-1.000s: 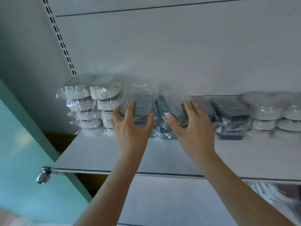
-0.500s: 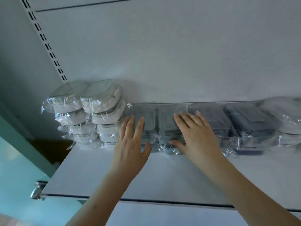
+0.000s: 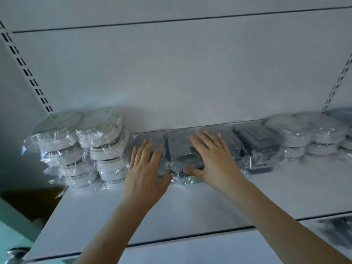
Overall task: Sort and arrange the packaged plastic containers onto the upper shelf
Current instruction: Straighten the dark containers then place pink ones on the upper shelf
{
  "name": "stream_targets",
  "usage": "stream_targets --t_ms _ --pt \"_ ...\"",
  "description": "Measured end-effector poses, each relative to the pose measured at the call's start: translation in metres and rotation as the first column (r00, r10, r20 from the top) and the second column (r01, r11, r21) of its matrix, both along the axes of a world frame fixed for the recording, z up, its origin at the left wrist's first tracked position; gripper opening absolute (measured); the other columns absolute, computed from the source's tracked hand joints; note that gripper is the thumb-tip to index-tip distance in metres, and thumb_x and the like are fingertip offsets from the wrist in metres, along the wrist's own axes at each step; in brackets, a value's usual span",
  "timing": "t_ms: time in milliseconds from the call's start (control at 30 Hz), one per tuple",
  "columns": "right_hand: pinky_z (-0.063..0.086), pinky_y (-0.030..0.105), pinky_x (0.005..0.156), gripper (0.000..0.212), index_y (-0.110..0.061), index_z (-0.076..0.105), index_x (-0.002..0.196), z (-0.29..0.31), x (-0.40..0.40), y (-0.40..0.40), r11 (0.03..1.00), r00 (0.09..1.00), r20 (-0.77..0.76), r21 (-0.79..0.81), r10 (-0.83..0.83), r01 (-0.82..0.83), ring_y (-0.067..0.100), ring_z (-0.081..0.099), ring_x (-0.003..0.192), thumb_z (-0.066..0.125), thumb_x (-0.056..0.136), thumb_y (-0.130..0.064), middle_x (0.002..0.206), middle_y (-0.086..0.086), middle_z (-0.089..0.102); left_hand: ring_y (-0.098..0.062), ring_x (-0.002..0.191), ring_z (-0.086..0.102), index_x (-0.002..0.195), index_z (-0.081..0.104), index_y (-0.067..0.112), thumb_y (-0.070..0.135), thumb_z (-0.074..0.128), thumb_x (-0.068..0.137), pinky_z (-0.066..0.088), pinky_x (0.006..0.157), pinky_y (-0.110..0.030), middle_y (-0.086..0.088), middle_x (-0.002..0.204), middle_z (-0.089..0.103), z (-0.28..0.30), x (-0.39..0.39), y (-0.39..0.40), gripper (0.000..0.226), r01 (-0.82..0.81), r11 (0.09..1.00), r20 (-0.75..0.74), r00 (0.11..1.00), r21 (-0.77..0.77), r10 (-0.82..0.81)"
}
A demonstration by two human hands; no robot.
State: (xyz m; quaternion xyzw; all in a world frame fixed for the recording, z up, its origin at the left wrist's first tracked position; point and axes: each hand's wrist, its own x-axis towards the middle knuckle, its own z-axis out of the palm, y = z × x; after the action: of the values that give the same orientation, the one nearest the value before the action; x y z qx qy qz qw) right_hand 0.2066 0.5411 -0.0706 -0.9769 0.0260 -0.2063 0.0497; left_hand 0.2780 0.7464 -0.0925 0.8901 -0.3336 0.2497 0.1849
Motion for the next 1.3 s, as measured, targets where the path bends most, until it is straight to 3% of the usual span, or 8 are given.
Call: stream_targets --t_ms 133,267,533,767,900,1033,1167,1300 --pt "-0.005 0.022 0.123 0.069 -0.018 0.035 0.155 0.012 -0.04 -0.011 0.971 0.976 0.218 0.235 -0.013 -0.04 0.014 0.021 0.15 0.06 0.096 -0.045 0.161 0.0 0.032 -0.025 0.143 0.034 0.142 0.049 0.013 0.033 0.066 0.087 0.029 0.12 -0.047 -0.01 0.15 0.045 0.01 -0.028 -0.026 0.061 0.146 0.979 -0.043 0.987 -0.142 -0.153" --pt "0.028 0.016 0.114 0.051 -0.017 0.048 0.146 0.014 -0.1 -0.033 0.923 0.907 0.376 0.382 -0.189 0.034 0.01 0.04 0.138 0.052 0.1 -0.039 0.147 -0.004 0.048 -0.015 0.116 0.053 0.132 0.057 0.02 0.033 0.056 0.089 0.046 0.094 -0.025 0.006 0.125 0.052 0.006 -0.084 -0.062 0.045 0.327 0.884 -0.104 0.919 -0.335 -0.38" --pt "0.044 0.035 0.105 0.041 -0.015 0.057 0.133 -0.031 -0.226 -0.102 0.781 0.728 0.383 0.531 -0.568 0.329 0.018 0.052 0.123 0.044 0.102 -0.037 0.131 -0.001 0.057 -0.01 0.116 0.053 0.138 0.051 0.026 0.04 0.047 0.092 0.051 0.08 -0.02 0.01 0.128 0.049 -0.106 -0.234 -0.152 0.048 0.741 0.619 -0.323 0.537 -0.261 -0.779" --pt "0.049 0.041 0.091 0.028 -0.01 0.062 0.122 -0.108 -0.3 -0.191 0.524 0.481 0.277 0.68 -0.832 0.513 0.026 0.058 0.107 0.049 0.099 -0.018 0.119 0.008 0.061 -0.019 0.126 0.045 0.151 0.039 0.018 0.041 0.048 0.098 0.046 0.097 -0.026 -0.003 0.142 0.045 -0.209 -0.269 -0.23 0.059 0.748 0.657 -0.608 0.482 -0.09 -0.631" --pt "0.044 0.031 0.085 0.032 -0.006 0.059 0.122 -0.185 -0.298 -0.263 0.412 0.535 0.02 0.662 -0.845 0.626 0.032 0.055 0.11 0.059 0.094 -0.021 0.12 0.014 0.057 -0.018 0.131 0.039 0.153 0.033 0.017 0.036 0.049 0.101 0.045 0.098 -0.028 -0.002 0.147 0.038 -0.249 -0.274 -0.278 0.058 0.692 0.722 -0.687 0.52 -0.011 -0.508" --pt "0.05 0.046 0.092 0.061 -0.004 0.05 0.132 -0.257 -0.255 -0.328 0.456 0.661 -0.21 0.576 -0.72 0.679 0.039 0.052 0.117 0.066 0.086 -0.04 0.132 0.019 0.051 -0.022 0.13 0.041 0.152 0.036 0.014 0.03 0.052 0.099 0.049 0.095 -0.033 -0.006 0.146 0.039 -0.287 -0.269 -0.327 0.057 0.632 0.764 -0.712 0.595 0.129 -0.372" --pt "0.035 0.046 0.111 0.102 -0.017 0.02 0.156 -0.309 -0.211 -0.368 0.484 0.67 -0.435 0.468 -0.601 0.739 0.041 0.035 0.138 0.07 0.079 -0.062 0.155 0.022 0.028 -0.029 0.124 0.049 0.147 0.044 0.011 0.024 0.058 0.096 0.05 0.093 -0.04 -0.012 0.14 0.047 -0.315 -0.25 -0.363 0.054 0.524 0.818 -0.705 0.672 0.237 -0.226" --pt "0.035 0.051 0.112 0.117 -0.024 0.004 0.159 -0.347 -0.187 -0.393 0.476 0.653 -0.518 0.446 -0.552 0.758 0.047 0.028 0.142 0.07 0.074 -0.071 0.164 0.022 0.007 -0.032 0.121 0.05 0.143 0.048 0.008 0.017 0.06 0.093 0.051 0.093 -0.045 -0.014 0.134 0.049 -0.332 -0.237 -0.388 0.052 0.348 0.902 -0.687 0.721 0.255 -0.084"
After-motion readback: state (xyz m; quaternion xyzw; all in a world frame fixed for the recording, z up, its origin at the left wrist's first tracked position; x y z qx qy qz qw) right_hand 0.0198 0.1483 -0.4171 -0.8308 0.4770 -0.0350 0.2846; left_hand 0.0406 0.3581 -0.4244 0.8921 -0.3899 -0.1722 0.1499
